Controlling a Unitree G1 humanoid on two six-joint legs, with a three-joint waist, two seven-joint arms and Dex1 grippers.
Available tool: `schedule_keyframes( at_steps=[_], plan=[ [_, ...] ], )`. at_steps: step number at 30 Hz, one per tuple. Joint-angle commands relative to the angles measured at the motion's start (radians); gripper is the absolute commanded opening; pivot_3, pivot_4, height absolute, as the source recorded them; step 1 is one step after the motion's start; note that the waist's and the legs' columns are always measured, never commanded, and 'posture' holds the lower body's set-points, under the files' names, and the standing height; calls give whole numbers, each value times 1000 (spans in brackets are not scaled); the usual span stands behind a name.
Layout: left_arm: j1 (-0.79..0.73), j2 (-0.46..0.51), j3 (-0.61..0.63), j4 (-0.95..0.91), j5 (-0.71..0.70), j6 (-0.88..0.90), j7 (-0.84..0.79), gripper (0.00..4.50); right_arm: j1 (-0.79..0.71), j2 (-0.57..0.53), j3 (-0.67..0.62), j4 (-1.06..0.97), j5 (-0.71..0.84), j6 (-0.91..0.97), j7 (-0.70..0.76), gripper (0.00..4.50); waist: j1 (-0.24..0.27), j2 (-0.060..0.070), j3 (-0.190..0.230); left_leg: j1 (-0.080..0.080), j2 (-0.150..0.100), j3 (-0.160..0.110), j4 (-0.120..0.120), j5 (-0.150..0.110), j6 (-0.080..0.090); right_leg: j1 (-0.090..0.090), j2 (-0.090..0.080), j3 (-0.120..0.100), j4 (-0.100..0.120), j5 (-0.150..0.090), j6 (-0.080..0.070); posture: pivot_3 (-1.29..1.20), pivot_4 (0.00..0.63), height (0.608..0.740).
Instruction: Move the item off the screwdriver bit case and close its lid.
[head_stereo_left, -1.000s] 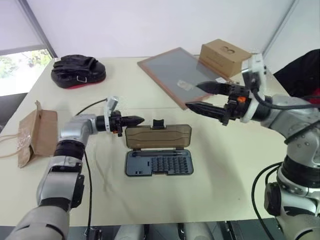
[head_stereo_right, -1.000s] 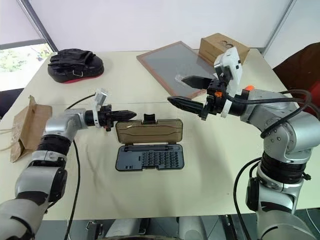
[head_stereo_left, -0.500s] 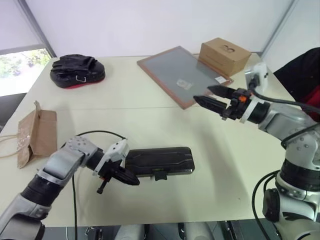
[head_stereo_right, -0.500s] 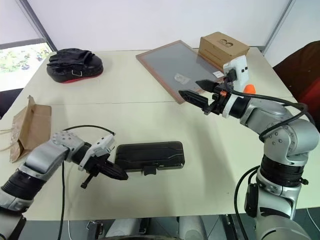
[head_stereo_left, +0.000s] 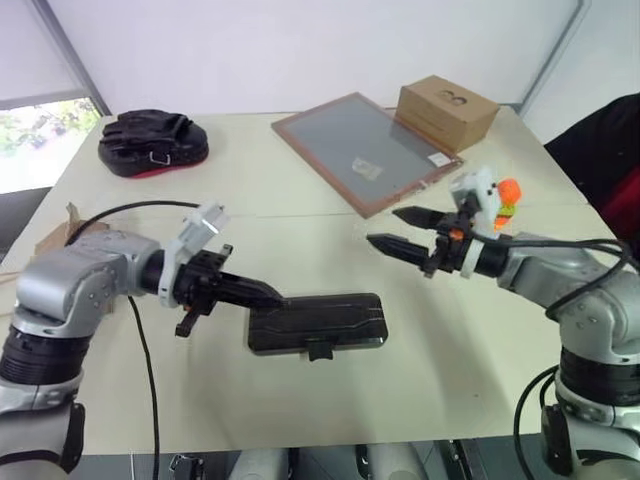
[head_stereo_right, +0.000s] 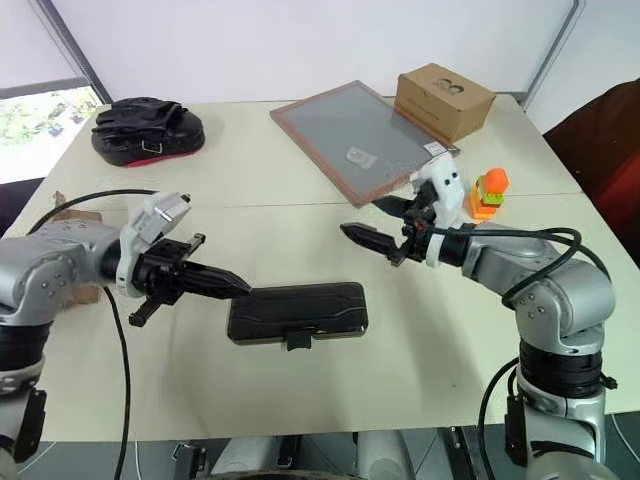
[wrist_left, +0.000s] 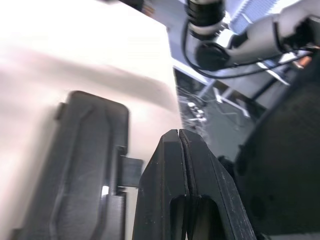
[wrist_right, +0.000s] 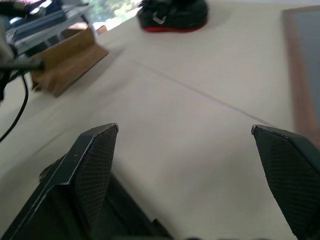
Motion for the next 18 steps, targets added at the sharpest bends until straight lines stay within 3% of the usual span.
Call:
schedule_keyframes(
  at_steps=[1,6,12,18],
  plan=[
    [-32,-12,-5,97,61,-96,46,0,5,-16,18,-52,14,-39,8,2659,1,0,0,0,0,0,0,0,0,0,0,0,0,0,0,0,150,740],
    [-67,-51,-57,199,146,-219,71,0,22,-43,75,-97,22,-41,19,38,2,0,0,0,0,0,0,0,0,0,0,0,0,0,0,0,150,740],
    [-167,-171,-224,449,353,-494,52,0,62,-86,262,-223,10,-44,52,38,4,-1,0,0,0,0,0,0,0,0,0,0,-1,0,0,0,150,740],
    [-303,-326,-343,758,500,-721,-33,0,60,-43,441,-201,-67,-90,33,38,2,-2,0,-1,-1,0,1,0,0,0,0,-1,-1,0,0,0,150,740]
  ],
)
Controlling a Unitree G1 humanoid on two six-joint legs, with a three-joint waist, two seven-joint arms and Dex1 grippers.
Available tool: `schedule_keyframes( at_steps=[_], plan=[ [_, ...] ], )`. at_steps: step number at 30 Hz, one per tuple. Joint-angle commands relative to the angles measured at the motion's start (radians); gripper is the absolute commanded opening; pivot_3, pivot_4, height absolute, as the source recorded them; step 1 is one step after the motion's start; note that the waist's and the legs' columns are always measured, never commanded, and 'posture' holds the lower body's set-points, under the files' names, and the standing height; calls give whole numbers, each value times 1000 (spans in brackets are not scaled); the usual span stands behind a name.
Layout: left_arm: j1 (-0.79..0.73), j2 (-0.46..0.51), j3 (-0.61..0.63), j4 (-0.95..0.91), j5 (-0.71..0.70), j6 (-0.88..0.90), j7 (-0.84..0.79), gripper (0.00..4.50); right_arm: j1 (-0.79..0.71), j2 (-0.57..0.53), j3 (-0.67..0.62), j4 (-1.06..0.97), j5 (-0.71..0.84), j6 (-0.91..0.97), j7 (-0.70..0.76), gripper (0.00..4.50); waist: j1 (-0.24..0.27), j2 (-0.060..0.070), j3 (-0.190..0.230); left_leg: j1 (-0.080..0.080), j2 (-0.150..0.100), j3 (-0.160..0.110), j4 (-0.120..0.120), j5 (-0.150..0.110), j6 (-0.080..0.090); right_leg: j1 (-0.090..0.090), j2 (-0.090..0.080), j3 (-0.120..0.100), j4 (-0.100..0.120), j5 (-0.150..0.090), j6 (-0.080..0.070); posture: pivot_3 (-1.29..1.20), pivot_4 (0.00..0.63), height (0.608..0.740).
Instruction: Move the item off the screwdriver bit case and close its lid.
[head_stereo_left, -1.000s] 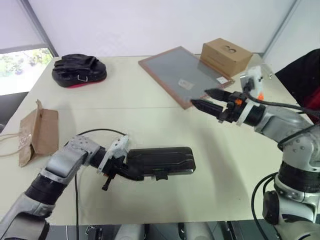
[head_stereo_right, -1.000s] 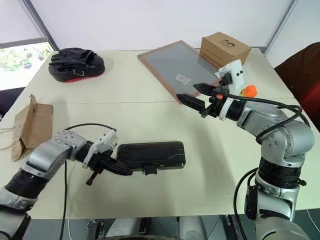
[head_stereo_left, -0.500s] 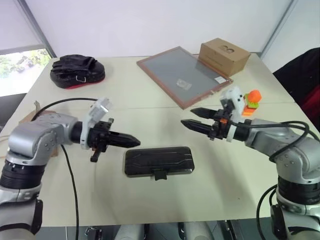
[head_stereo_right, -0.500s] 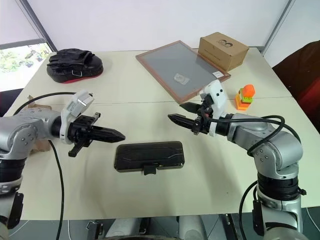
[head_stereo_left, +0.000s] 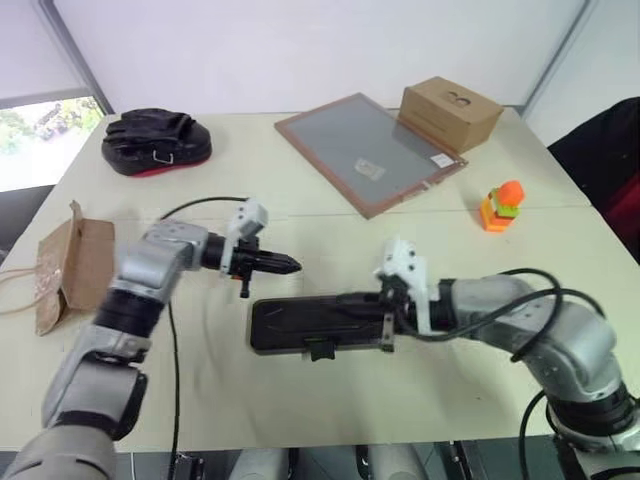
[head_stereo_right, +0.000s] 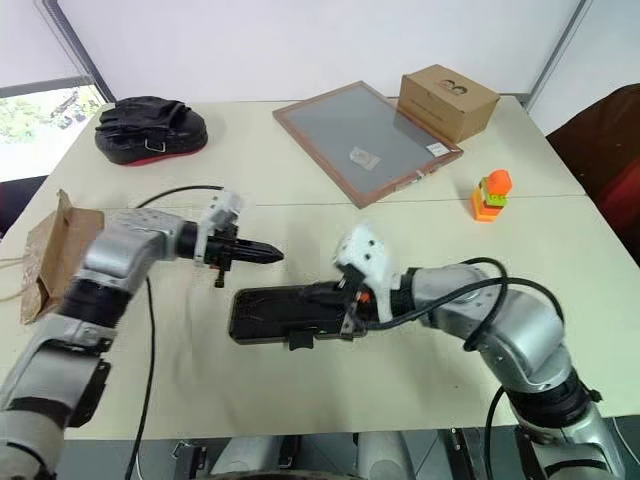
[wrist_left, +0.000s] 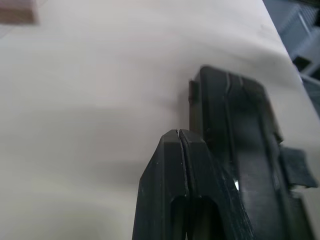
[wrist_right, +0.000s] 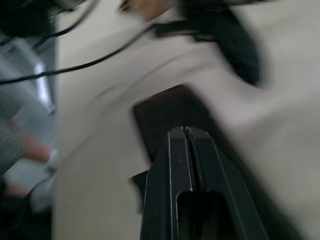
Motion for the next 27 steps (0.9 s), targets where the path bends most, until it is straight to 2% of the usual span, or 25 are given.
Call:
schedule_keyframes(
  at_steps=[1,6,10,16,27],
  plan=[
    [-90,-66,-48,160,88,-155,-52,0,-12,17,100,4,-72,-54,-11,38,1,0,0,0,0,0,0,0,0,0,0,0,0,0,0,0,150,740],
    [-162,-159,-68,358,160,-284,-90,0,-11,10,188,-3,-135,-54,-19,38,-1,0,0,0,0,0,1,0,0,0,0,0,0,0,0,0,150,740],
    [-201,-198,-80,456,213,-368,-122,0,1,-24,237,-21,-184,-45,-23,38,0,0,0,0,0,0,2,0,1,0,0,-1,0,0,0,0,150,740],
    [-246,-245,-66,548,252,-444,-145,0,9,-43,240,-66,-200,-10,-40,38,2,0,0,-3,0,-1,8,-2,3,0,1,-2,3,0,0,0,150,740],
    [-261,-266,-71,614,317,-533,-165,0,13,15,307,-61,-238,19,-96,38,1,0,0,-3,0,-1,13,-3,5,2,1,-1,4,0,1,0,150,740]
  ],
)
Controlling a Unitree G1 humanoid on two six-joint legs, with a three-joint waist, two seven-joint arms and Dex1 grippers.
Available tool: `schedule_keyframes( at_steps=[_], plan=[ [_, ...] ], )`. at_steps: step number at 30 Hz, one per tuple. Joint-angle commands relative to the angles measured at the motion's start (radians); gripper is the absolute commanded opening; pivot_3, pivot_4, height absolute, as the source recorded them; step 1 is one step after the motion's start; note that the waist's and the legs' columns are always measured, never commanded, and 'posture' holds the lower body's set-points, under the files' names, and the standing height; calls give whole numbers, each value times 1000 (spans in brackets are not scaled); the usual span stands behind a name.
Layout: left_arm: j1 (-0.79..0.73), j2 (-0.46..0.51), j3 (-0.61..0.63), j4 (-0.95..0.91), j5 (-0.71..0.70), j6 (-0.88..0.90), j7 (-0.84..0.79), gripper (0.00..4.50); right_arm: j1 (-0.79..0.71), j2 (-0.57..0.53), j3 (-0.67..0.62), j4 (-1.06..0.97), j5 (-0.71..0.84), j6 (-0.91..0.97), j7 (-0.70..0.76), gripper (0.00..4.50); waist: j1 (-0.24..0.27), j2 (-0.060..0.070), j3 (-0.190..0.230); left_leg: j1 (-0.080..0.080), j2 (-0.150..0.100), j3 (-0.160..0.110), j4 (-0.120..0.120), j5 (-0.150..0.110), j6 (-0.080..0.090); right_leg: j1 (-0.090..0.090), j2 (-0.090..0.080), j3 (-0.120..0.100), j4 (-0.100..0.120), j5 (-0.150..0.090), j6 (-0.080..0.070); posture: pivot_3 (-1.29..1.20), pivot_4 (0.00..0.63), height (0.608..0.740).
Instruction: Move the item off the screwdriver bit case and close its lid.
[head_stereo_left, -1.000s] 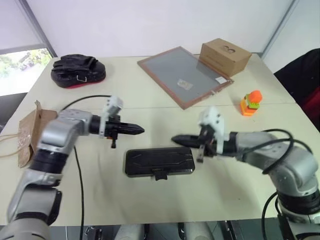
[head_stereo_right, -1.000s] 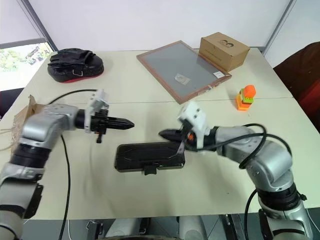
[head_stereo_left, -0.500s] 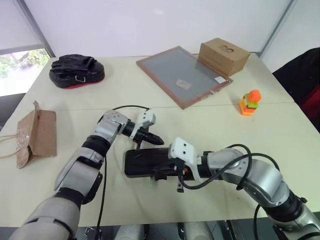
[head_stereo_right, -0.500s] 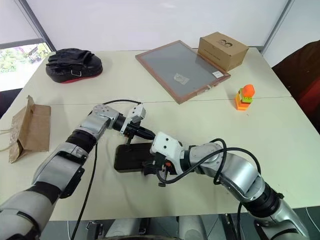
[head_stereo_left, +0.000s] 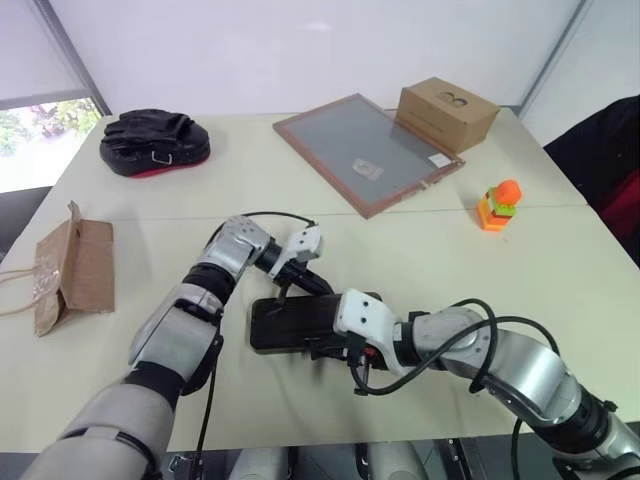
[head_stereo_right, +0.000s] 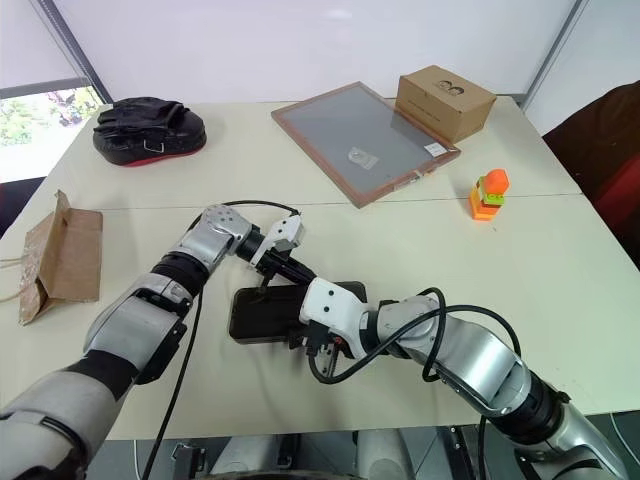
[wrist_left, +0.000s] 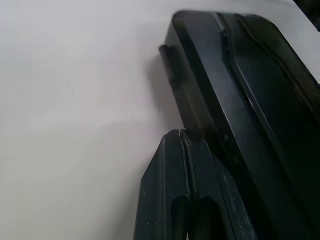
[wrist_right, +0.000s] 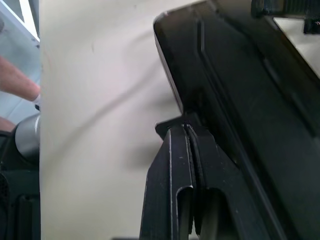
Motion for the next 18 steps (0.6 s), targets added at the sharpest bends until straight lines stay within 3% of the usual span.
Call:
schedule_keyframes(
  at_steps=[1,18],
  plan=[
    [-16,-1,15,-1,23,-37,3,0,-2,28,33,-16,-11,-6,-7,38,1,0,0,0,0,0,0,0,0,0,0,0,0,0,0,0,150,740],
    [59,20,-10,-126,5,19,-48,0,-20,-8,105,82,-157,-95,36,38,-1,0,0,0,0,0,1,0,0,0,0,0,0,0,0,0,150,740]
  ],
)
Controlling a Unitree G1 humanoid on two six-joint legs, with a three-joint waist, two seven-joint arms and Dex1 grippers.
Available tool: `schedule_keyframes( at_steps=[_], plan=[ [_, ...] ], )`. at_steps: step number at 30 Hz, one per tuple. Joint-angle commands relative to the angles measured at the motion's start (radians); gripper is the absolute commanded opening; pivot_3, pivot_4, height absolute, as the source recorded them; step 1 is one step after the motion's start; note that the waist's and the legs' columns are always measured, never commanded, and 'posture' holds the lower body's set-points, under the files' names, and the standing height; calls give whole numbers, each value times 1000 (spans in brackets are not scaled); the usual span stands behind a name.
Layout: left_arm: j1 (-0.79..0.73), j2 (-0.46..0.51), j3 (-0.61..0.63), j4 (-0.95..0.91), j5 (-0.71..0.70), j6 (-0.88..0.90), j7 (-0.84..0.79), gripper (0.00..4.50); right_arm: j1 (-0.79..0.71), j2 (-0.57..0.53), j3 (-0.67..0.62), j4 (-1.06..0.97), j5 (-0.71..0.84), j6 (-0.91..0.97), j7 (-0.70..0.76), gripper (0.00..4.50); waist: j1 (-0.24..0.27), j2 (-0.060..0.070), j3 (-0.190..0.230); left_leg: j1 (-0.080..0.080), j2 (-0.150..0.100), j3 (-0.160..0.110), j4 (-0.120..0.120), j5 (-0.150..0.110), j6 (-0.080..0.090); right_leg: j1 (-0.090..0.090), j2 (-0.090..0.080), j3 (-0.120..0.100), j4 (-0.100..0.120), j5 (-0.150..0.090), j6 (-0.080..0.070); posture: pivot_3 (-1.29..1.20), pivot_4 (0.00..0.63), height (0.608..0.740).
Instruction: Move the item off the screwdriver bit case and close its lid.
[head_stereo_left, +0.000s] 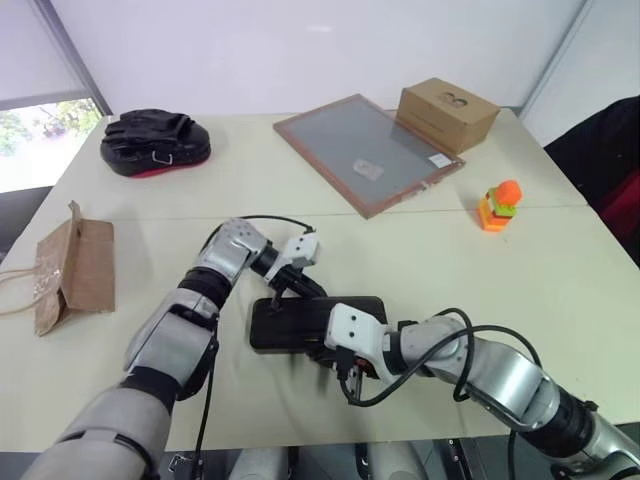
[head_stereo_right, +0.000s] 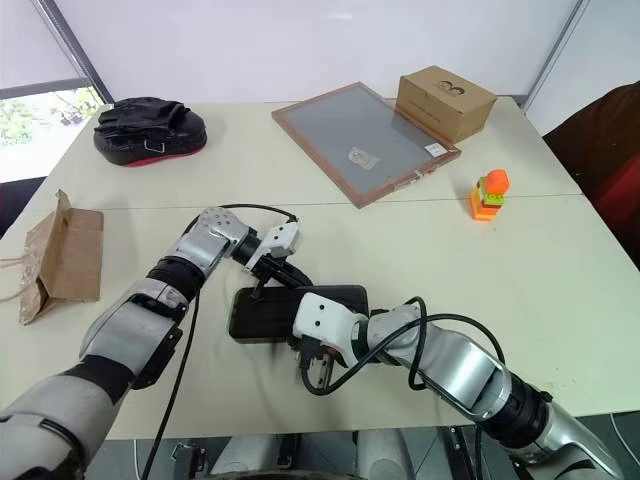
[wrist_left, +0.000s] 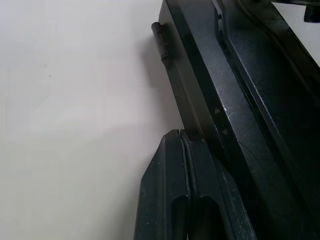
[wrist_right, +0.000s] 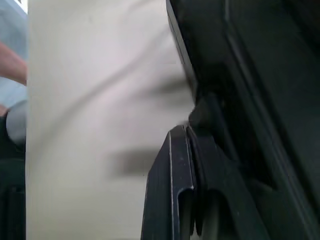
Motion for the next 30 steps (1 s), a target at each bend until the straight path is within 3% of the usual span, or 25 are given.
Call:
schedule_keyframes(
  at_steps=[1,9,21,30],
  plan=[
    [20,-3,-22,-54,-17,18,-24,0,-34,11,-18,21,-37,-16,-7,38,0,0,0,0,0,0,0,0,0,0,0,0,0,0,0,0,150,740],
    [105,33,-131,-198,-78,94,-24,0,-118,94,-42,68,-124,98,-147,38,-4,0,0,1,1,0,0,0,-1,-1,1,1,4,0,0,0,150,740],
    [237,72,-228,-420,-128,261,-24,0,-239,24,57,97,-274,163,-283,38,-6,0,-2,2,0,0,1,0,-1,-1,1,1,5,0,0,0,150,740],
    [287,62,-246,-418,-99,272,-24,0,-326,25,75,127,-350,179,-371,38,-7,0,-3,5,1,0,1,0,-1,2,1,1,5,0,0,0,150,740]
  ],
)
